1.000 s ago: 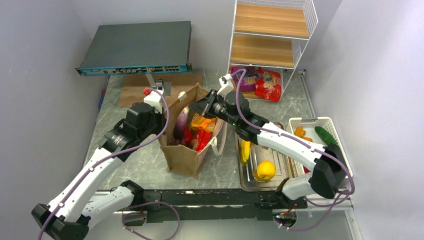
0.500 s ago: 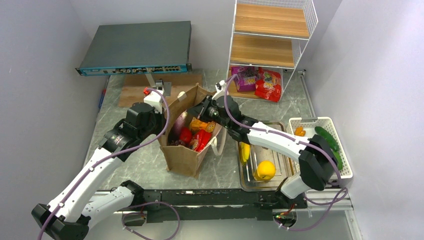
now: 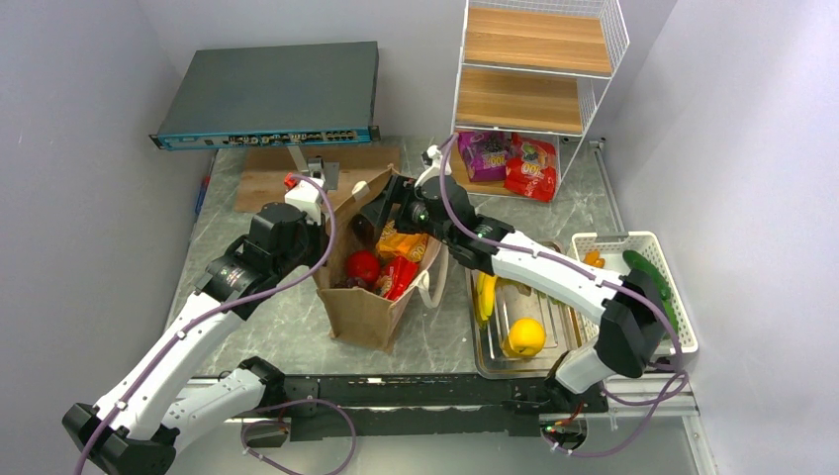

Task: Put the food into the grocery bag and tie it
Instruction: Place the fake vegetable into the grocery bag.

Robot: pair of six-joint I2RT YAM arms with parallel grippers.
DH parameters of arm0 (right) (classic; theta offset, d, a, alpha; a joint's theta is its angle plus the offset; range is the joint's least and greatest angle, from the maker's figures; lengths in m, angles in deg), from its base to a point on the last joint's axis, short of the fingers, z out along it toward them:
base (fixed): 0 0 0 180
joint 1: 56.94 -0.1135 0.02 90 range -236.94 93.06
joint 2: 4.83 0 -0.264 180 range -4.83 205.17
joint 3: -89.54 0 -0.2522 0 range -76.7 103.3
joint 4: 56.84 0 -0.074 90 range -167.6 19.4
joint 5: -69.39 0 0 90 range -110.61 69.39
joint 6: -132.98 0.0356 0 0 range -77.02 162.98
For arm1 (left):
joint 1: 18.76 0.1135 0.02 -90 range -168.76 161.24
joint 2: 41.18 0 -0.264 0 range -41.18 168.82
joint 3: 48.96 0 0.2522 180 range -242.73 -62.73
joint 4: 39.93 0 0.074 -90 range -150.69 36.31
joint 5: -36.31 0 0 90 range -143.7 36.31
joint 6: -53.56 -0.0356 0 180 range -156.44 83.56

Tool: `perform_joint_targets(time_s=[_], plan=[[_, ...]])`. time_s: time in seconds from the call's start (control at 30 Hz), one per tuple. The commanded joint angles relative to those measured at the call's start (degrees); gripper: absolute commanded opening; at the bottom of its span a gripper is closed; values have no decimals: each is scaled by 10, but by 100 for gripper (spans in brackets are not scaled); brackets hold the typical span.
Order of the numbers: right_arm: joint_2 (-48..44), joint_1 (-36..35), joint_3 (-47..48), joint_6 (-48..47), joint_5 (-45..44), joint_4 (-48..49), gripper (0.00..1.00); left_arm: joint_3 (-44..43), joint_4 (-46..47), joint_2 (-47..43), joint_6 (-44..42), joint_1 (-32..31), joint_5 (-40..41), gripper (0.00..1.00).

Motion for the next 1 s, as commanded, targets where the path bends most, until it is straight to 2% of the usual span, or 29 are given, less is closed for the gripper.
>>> perform_joint_targets(time_s=[0.0, 0.53, 0.73, 0.83, 0.93, 0.97], plan=[[-43, -4, 42, -50, -40, -53, 79, -11, 52, -15, -9, 0, 8, 0], [-77, -7, 68, -92, -88, -120, 80, -11, 52, -11, -10, 0, 10, 0], [-71, -7, 123, -103, -195, -240, 81, -10, 54, -9, -8, 0, 6, 0], [-83, -7, 127, -112, -244, -272, 88, -11, 53, -6, -8, 0, 2, 0], [-104, -6, 120, -119, -289, -297, 99, -10, 53, -7, -7, 0, 2, 0], [-111, -5, 118, -123, -303, -304, 100, -9, 54, -8, -7, 0, 3, 0]])
